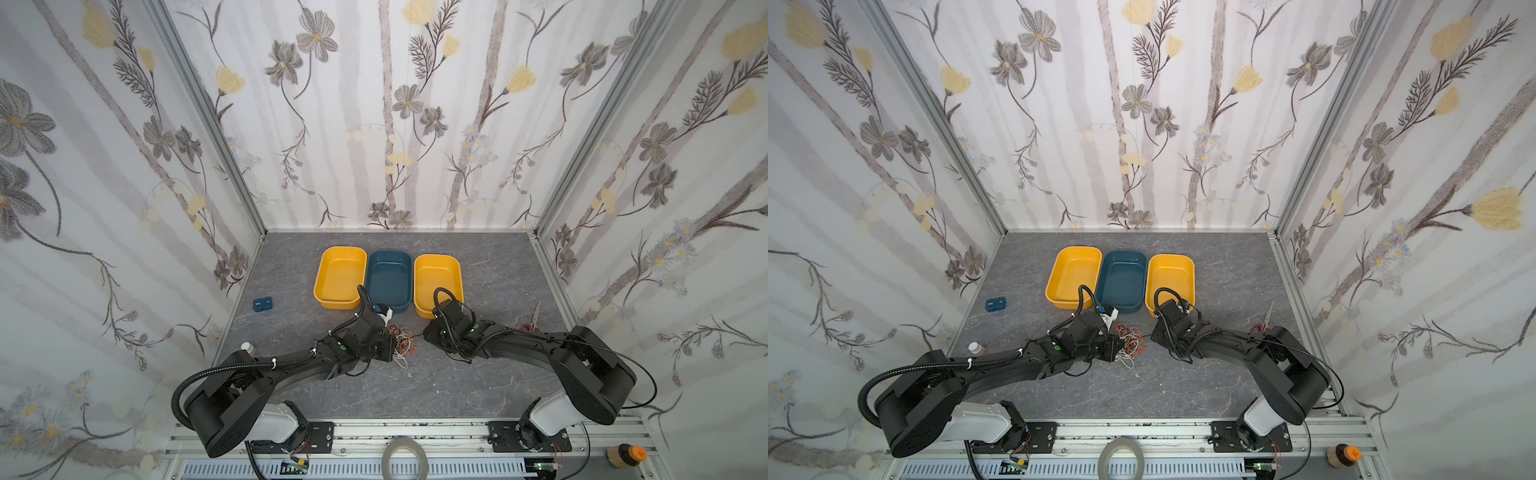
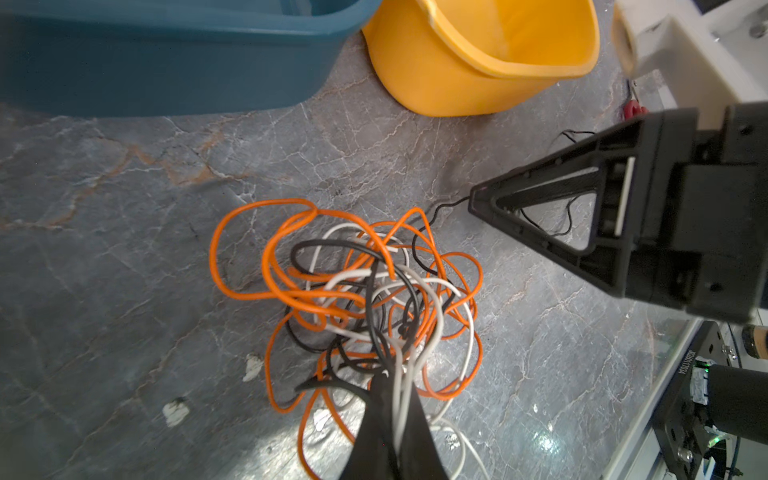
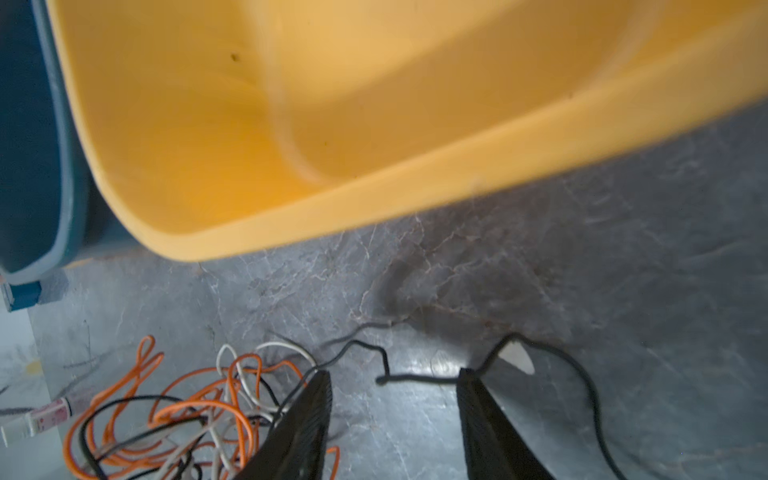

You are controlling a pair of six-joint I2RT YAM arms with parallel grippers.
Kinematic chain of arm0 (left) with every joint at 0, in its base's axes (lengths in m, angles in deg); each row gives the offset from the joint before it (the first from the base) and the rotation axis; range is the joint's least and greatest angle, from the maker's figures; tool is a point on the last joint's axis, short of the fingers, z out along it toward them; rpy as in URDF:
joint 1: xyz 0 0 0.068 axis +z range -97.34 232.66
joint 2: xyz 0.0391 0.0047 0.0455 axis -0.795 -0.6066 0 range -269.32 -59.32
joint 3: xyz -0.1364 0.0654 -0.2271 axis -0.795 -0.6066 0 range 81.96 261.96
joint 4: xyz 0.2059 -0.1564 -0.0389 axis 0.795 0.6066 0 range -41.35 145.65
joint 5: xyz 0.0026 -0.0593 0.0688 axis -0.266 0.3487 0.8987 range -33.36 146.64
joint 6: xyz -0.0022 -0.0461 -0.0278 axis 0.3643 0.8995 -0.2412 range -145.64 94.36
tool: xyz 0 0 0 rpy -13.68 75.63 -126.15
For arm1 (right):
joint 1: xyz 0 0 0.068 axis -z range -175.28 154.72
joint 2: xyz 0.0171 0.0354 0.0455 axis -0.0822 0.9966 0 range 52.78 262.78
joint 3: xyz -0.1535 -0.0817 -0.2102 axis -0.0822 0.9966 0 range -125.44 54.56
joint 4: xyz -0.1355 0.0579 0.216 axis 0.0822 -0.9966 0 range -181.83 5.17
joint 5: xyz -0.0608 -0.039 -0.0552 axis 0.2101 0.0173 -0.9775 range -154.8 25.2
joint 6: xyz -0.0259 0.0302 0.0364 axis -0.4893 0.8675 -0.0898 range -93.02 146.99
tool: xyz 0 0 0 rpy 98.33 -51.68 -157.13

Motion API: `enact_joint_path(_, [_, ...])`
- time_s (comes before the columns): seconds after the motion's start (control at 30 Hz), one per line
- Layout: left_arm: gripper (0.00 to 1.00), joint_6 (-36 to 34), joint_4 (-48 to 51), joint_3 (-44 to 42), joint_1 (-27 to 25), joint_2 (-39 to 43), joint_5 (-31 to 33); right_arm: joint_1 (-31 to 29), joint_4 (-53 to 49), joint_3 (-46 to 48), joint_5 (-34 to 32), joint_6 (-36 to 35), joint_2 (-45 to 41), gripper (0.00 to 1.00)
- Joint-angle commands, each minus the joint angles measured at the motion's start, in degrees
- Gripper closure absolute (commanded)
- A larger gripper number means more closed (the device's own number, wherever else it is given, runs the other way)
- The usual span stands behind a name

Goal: Untangle the cables

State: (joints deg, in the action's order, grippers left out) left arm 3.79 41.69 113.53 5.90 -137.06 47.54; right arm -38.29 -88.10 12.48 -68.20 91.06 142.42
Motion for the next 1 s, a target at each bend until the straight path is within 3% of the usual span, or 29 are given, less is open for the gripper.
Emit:
enact_joint_path(0.0, [0.94, 0.72, -1.95, -0.27, -0.25, 0.35, 0.13, -0.06, 1.83, -1.43, -4.56, 1.93, 1.39, 0.51])
enact_joint_path(0.27, [0.93, 1.24, -2.96, -1.16, -0.89, 1.43, -0.19, 0.21, 2.08, -4.12, -6.26, 1.23, 5.95, 0.62])
enact_joint_path(0.43, [0.93, 1.31, -2.55, -1.9, -1.05, 2.3, 0.45, 0.29, 1.29, -4.23, -6.52, 0.72, 5.07, 0.87])
enact_joint_path(0.57, [0.92, 1.2, -1.12, -2.38, -1.05, 2.55, 1.34, 0.8, -0.85, -3.31, -8.27, -0.58, 0.54, 0.98])
enact_joint_path(0.97, [0.92, 0.81, 5.17, -2.42, -0.83, 4.14, 5.35, 3.27, -11.41, -1.23, -17.13, -6.7, -13.85, 1.0])
